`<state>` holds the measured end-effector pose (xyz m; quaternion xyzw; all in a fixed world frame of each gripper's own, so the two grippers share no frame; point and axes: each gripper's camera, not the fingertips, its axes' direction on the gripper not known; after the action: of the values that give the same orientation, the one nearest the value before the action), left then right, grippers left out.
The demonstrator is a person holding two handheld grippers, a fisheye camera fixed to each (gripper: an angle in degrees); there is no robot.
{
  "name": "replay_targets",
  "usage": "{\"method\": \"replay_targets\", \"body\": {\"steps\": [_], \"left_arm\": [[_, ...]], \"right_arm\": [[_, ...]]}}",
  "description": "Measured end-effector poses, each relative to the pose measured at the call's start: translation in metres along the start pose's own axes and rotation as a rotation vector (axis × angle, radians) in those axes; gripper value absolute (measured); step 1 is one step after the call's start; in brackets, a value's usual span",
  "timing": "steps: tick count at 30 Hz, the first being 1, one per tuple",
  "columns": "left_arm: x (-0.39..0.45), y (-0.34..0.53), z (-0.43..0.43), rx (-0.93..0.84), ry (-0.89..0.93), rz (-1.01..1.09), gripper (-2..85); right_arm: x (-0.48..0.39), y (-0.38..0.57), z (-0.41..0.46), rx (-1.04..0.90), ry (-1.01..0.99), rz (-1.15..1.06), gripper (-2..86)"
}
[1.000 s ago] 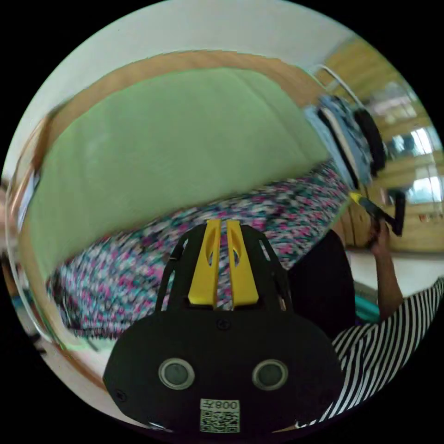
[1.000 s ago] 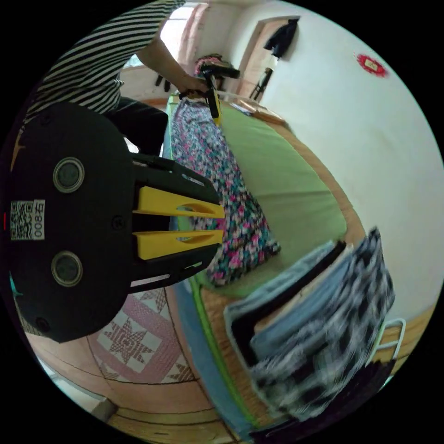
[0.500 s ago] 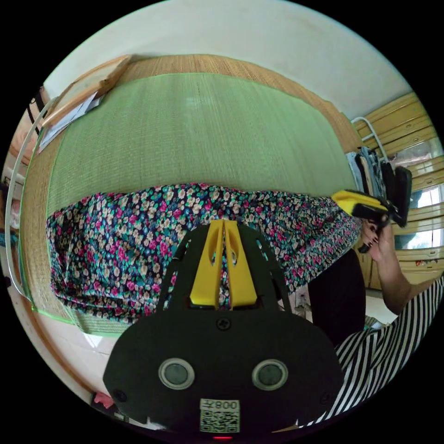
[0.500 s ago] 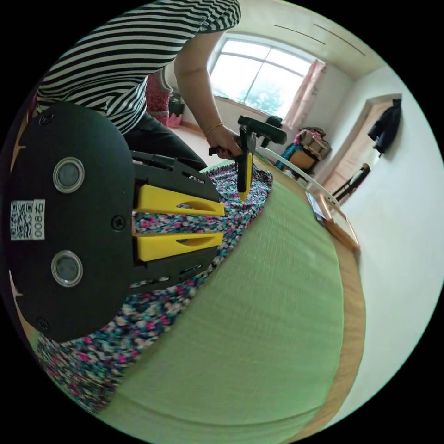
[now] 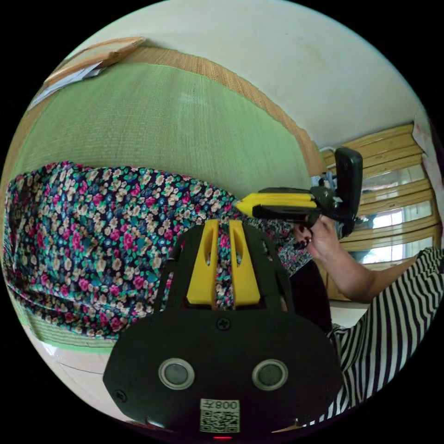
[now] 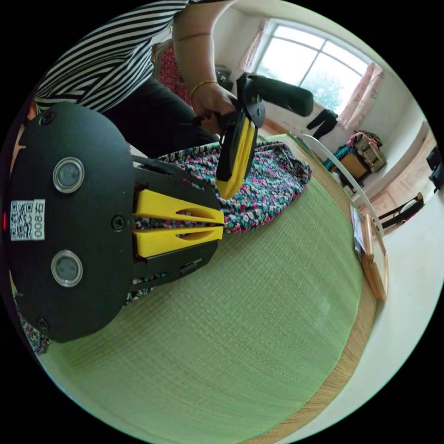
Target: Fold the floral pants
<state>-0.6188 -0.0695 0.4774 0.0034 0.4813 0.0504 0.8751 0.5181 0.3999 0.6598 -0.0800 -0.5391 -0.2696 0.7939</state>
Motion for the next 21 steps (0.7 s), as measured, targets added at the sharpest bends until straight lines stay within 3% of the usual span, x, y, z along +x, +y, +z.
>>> {"method": "replay_targets", "body": {"steps": [4,9,21], "left_arm": [[0.007,-0.004,-0.036,0.040,0.132,-0.074,6.7],[0.016,0.002,-0.072,-0.004,0.065,-0.115,3.0],[0.022,0.033,-0.170,0.023,0.165,-0.246,0.3]], "right_arm": [[0.003,0.007,0.006,0.007,-0.021,-0.013,0.8],[0.002,0.011,0.016,0.004,-0.033,-0.051,0.7],[0.043,0.007,0.023,0.010,-0.088,-0.075,2.7]]}}
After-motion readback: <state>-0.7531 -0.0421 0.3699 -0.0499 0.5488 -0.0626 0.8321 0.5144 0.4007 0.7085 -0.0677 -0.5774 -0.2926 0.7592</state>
